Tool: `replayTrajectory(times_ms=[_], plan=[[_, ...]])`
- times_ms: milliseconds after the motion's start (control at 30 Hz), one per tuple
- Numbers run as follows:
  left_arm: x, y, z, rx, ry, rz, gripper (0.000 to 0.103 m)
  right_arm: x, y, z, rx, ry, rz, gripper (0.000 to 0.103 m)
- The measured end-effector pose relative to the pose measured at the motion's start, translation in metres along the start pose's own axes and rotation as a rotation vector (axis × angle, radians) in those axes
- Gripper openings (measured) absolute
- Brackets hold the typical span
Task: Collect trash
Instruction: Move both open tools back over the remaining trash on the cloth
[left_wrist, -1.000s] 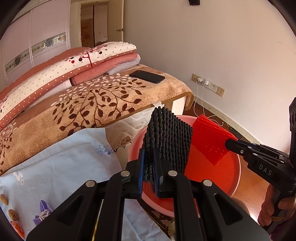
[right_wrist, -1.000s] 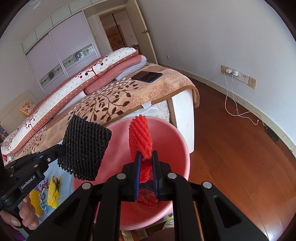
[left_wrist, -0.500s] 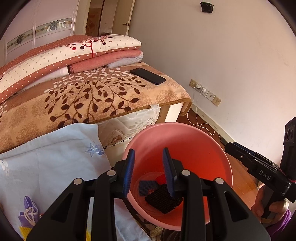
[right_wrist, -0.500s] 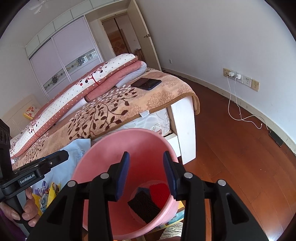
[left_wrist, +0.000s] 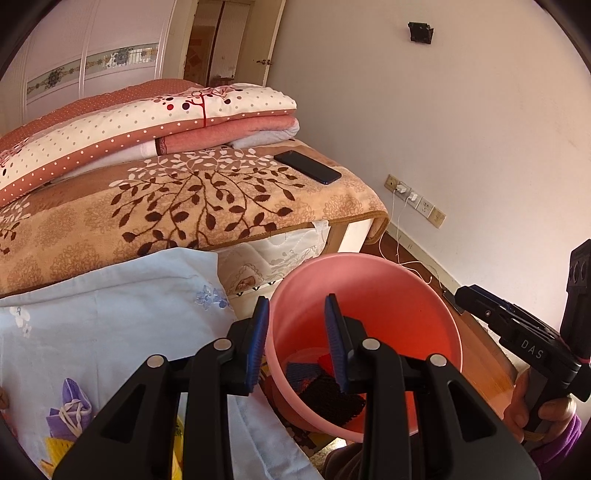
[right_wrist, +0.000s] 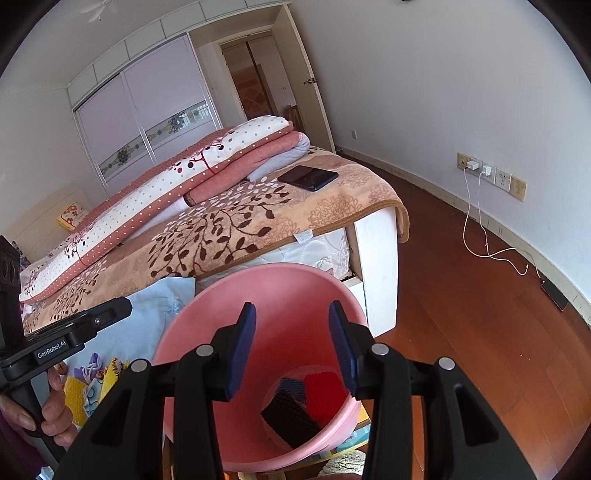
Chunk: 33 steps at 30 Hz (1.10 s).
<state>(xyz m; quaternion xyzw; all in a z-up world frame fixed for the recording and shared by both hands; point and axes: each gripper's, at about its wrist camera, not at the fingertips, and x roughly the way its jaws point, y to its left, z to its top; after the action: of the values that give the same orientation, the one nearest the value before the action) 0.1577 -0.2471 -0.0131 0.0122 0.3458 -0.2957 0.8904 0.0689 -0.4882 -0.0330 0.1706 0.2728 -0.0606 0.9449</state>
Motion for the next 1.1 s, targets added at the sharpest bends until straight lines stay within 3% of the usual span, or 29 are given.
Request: replayTrajectory(times_ms=[167,533,600,733,900,1100], plan=[[-0.031,0.012,-0.001,0.006,-0.037,0.089,0.031,-0.019,0.025,0.007,-0.038,-0.038,0.030,0.048],[-0.119,0.083,-0.024,-0.111,-0.099,0.254,0.031,-0.048,0.120,-0.003,-0.171,-0.063,0.149,0.056],[-0.136,0.098,-0.030,-0.141,-0.108,0.270,0.031,-0.049,0.135,-0.009,-0.182,-0.051,0.163,0.057],[-0.164,0.125,-0.044,-0.199,-0.113,0.288,0.047,-0.048,0.162,-0.021,-0.194,-0.026,0.185,0.058],[-0.181,0.147,-0.064,-0.220,-0.079,0.322,0.047,-0.042,0.185,-0.039,-0.202,-0.004,0.189,0.061],[-0.185,0.158,-0.091,-0.225,-0.042,0.322,0.047,-0.029,0.197,-0.066,-0.180,0.082,0.205,0.061]])
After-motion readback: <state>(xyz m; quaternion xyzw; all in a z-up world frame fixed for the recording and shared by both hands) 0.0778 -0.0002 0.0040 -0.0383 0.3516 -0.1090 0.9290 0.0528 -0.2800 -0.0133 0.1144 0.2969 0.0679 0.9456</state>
